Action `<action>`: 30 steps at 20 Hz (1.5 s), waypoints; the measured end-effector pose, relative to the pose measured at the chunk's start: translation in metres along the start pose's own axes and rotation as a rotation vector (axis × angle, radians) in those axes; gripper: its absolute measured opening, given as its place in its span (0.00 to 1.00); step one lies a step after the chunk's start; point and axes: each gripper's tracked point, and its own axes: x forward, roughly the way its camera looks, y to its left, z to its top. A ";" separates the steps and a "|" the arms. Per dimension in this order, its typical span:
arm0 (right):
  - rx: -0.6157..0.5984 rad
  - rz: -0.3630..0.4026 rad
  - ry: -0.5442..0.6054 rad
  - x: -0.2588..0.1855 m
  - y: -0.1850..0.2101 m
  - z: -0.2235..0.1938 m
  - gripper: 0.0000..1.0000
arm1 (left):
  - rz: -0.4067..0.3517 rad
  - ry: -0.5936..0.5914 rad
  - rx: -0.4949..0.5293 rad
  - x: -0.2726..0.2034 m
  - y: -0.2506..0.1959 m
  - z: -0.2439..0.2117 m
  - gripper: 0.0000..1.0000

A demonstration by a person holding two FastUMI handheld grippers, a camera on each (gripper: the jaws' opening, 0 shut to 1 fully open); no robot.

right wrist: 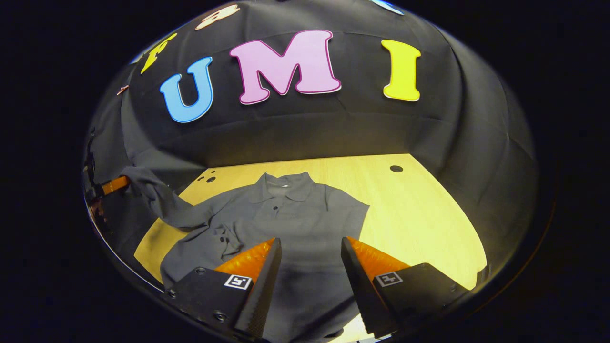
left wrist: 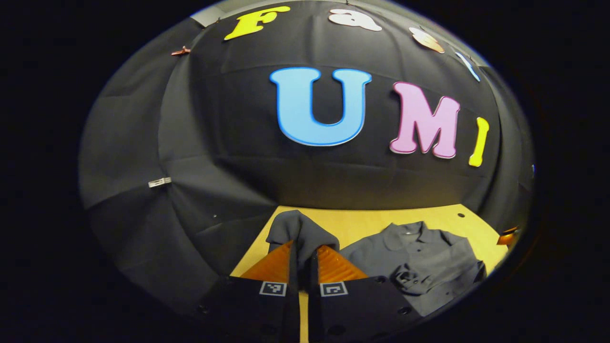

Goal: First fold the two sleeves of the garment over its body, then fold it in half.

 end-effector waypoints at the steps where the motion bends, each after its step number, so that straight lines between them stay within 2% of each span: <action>1: -0.001 -0.006 0.002 -0.002 -0.007 -0.003 0.79 | -0.022 -0.004 -0.002 -0.001 -0.013 0.003 0.11; 2: -0.002 -0.009 0.005 -0.005 -0.012 -0.005 0.78 | -0.045 -0.009 -0.002 -0.001 -0.026 0.008 0.08; 4: 0.001 -0.018 0.006 -0.008 -0.022 -0.007 0.79 | -0.093 -0.007 0.009 -0.003 -0.053 0.008 0.11; 16: 0.071 -0.088 0.030 -0.024 -0.086 -0.034 0.80 | -0.323 0.048 0.023 0.011 -0.222 -0.026 0.11; 21: 0.084 -0.103 0.045 -0.025 -0.107 -0.045 0.81 | -0.377 0.093 0.047 0.021 -0.273 -0.054 0.11; 22: 0.082 -0.108 0.050 -0.025 -0.110 -0.047 0.86 | -0.386 0.108 0.052 0.023 -0.282 -0.062 0.12; 24: 0.084 -0.110 0.056 -0.021 -0.117 -0.050 0.88 | -0.405 0.138 0.064 0.026 -0.298 -0.079 0.12; 30: 0.095 -0.111 0.085 -0.016 -0.136 -0.062 0.88 | -0.444 0.207 0.112 0.036 -0.338 -0.129 0.11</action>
